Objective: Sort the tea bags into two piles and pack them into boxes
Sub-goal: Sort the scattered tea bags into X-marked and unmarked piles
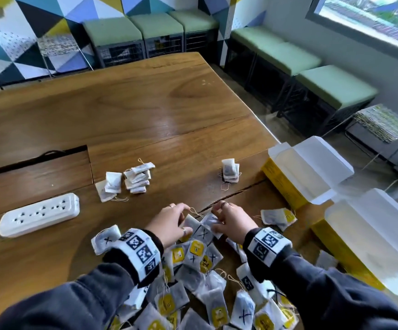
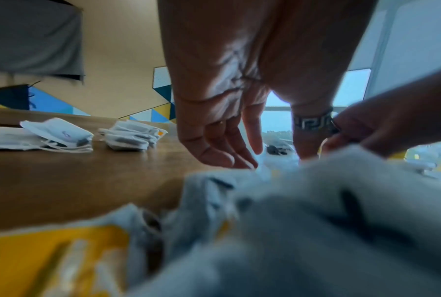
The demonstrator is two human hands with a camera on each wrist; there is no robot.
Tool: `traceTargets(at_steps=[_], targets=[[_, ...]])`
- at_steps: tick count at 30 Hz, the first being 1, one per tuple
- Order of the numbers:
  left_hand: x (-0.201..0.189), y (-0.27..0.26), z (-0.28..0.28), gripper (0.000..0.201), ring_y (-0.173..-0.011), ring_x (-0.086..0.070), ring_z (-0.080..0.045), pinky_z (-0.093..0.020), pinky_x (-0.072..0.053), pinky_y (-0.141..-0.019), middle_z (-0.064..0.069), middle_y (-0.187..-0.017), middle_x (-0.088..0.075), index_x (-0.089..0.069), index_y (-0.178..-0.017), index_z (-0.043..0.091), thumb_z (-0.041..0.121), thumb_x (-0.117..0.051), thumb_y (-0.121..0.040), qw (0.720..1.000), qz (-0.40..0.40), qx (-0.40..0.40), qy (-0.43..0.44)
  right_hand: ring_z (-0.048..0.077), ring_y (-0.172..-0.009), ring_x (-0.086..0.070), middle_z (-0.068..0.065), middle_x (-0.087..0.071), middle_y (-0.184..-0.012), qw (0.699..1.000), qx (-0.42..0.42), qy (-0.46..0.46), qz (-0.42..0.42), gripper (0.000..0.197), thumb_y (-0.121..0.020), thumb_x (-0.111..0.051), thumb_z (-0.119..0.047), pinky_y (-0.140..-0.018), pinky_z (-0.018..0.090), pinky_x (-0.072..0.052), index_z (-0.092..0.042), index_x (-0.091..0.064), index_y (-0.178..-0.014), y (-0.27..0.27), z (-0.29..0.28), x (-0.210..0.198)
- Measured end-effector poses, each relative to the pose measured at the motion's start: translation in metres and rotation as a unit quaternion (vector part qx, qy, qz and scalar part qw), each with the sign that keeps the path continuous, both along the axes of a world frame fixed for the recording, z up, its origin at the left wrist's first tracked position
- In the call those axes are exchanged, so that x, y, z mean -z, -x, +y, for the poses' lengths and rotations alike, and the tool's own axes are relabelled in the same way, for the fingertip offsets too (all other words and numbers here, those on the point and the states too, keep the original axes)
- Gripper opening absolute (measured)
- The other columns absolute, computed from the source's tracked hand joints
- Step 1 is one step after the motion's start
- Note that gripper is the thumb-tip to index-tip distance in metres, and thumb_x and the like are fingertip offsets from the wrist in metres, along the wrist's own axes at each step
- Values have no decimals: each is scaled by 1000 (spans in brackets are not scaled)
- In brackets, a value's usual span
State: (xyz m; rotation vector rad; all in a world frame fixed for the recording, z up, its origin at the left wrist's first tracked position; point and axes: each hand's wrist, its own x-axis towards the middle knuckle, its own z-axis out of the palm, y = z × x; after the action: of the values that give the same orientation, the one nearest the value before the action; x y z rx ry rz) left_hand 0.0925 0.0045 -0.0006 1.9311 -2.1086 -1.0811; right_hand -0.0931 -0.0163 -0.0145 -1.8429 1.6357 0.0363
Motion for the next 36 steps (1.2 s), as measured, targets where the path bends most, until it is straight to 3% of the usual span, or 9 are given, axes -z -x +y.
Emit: traceTargets(at_steps=[5, 8, 14, 17, 19, 26, 30, 32, 36], targets=[[3, 6, 0, 29, -86, -54, -17, -27, -44, -78, 2, -92, -57, -54, -106, 19, 21, -69, -81, 998, -3, -42, -38, 28, -107, -56, 12, -63, -110, 999, 33, 1, -10, 34, -83, -65, -20, -86, 32, -44, -12, -53, -113, -1, 10, -1], [-6, 0, 3, 7, -78, -53, -14, -23, -44, -69, 4, -81, -56, -57, -85, 20, 15, -62, -86, 986, 127, -100, -45, 28, -105, -53, 12, -56, -108, 998, 34, 53, -15, 16, -85, -62, -22, -85, 27, -39, -13, -56, -97, 4, 16, -4], [-33, -10, 15, 17, -86, -56, -16, -28, -42, -66, -6, -92, -62, -54, -85, 12, 4, -43, -94, 795, 506, -279, -183, 4, -71, -54, -9, -56, -78, 949, 171, 90, -248, 14, -82, -68, -14, -68, 11, -42, -16, -55, -82, 19, 33, -19], [-19, -2, 16, 9, -89, -54, -13, -22, -47, -73, -5, -102, -59, -56, -94, 17, 10, -50, -93, 951, 254, -162, -73, 6, -69, -65, 0, -67, -80, 916, 206, 28, -343, 12, -84, -66, -8, -67, 21, -53, -14, -56, -88, 22, 44, -25], [-4, 4, 13, 21, -105, -49, -14, -28, -43, -91, -1, -113, -55, -54, -110, 21, 17, -56, -90, 994, 88, -71, -6, 13, -73, -67, 7, -69, -86, 912, 228, 24, -341, 17, -85, -65, -10, -68, 26, -56, -9, -56, -99, 24, 47, -23], [5, 21, -2, 15, -118, -38, -19, -40, -28, -92, 4, -114, -53, -60, -102, 31, 36, -52, -91, 990, -140, -6, 22, 11, -63, -67, 9, -67, -85, 848, 314, -60, -423, 14, -93, -53, -12, -55, 23, -56, -6, -57, -105, 27, 53, -21], [-4, 13, -4, 4, -106, -47, -17, -34, -34, -84, 5, -102, -55, -56, -89, 27, 26, -54, -92, 999, 5, -43, -10, 13, -59, -68, 15, -65, -85, 788, 356, -97, -493, 12, -95, -48, -7, -55, 25, -57, -4, -58, -98, 31, 55, -29], [-14, 7, -2, 11, -90, -56, -22, -33, -44, -77, -3, -90, -61, -55, -86, 17, 12, -50, -94, 946, 266, -167, -74, 14, -58, -68, 16, -65, -83, 765, 366, -102, -520, 15, -95, -46, -5, -52, 24, -56, 1, -57, -104, 34, 56, -32], [-42, -2, 9, 20, -56, -50, -12, -30, -48, -64, -4, -71, -53, -54, -97, 8, 8, -34, -96, 696, 616, -309, -200, 17, -66, -67, 17, -64, -88, 753, 375, -109, -529, 19, -95, -47, -6, -55, 26, -57, 1, -56, -110, 34, 61, -35]])
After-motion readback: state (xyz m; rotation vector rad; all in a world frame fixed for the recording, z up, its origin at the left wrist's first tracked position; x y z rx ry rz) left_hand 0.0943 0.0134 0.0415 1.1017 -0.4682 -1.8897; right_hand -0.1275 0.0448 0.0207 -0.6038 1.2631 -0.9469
